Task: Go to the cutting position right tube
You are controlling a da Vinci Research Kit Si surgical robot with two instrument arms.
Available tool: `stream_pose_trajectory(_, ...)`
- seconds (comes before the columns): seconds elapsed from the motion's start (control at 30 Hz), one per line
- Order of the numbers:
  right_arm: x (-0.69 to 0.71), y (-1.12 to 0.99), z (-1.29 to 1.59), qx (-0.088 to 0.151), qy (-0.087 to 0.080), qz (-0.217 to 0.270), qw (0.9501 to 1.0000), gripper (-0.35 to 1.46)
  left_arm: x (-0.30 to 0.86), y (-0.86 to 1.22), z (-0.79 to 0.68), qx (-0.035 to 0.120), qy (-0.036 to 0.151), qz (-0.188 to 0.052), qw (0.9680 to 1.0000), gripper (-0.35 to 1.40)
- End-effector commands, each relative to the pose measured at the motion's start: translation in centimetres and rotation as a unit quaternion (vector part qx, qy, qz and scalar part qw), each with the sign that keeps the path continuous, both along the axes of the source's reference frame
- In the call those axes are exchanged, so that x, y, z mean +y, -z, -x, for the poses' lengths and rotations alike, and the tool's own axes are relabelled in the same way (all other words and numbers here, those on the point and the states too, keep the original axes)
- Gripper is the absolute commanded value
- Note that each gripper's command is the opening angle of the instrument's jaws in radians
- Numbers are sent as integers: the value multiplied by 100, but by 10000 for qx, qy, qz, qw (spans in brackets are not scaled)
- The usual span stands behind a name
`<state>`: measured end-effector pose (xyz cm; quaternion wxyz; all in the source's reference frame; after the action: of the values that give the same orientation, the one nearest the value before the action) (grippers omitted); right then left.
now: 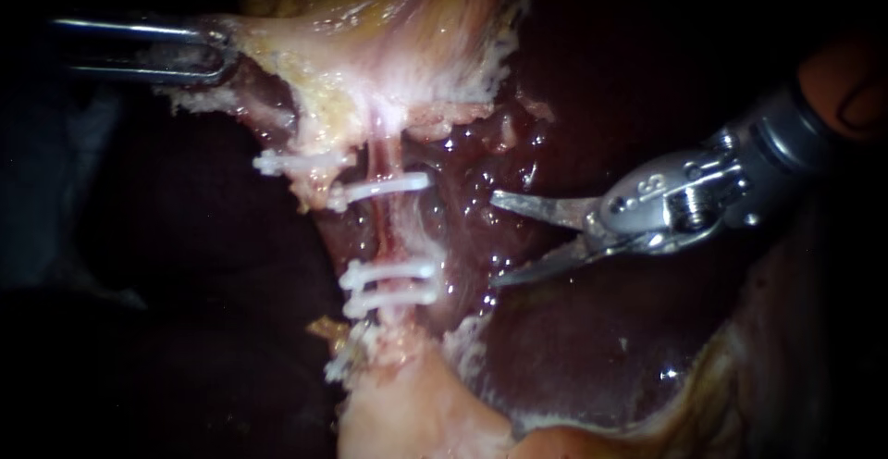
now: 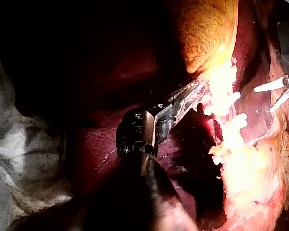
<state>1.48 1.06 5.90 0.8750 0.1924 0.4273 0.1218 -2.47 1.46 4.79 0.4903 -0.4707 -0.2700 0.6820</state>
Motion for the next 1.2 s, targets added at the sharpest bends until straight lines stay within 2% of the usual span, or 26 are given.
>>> stream_pose_trajectory(0.03, 0, -1, -3, 18, -11, -70, 10000, 145, 0, -1, 0, 4, -1, 4, 10000, -35)
stream_pose_trajectory(0.2, 0, -7, -17, 120, -86, -385, 9992, 145, 0, -1, 1, 6, 2, 5, 10000, -35)
stream_pose_trajectory(0.33, -4, -19, -28, 174, -78, -579, 9981, 143, 0, -1, 1, 6, 2, 5, 10000, -35)
stream_pose_trajectory(0.6, -14, -48, -52, 266, 45, -848, 9960, 141, 0, -1, 1, 6, 1, 5, 10000, -35)
stream_pose_trajectory(0.73, -16, -55, -65, 374, 103, -878, 9954, 141, 0, -1, 1, 6, 1, 5, 10000, -35)
stream_pose_trajectory(0.97, -12, -58, -86, 528, 82, -941, 9941, 141, 0, -1, 1, 5, 1, 5, 10000, -35)
stream_pose_trajectory(1.1, -10, -62, -96, 698, 98, -1025, 9922, 141, 0, -1, 1, 5, 1, 5, 10000, -35)
stream_pose_trajectory(1.2, -9, -65, -103, 923, 146, -1146, 9890, 139, 0, -1, 1, 5, 1, 5, 10000, -35)
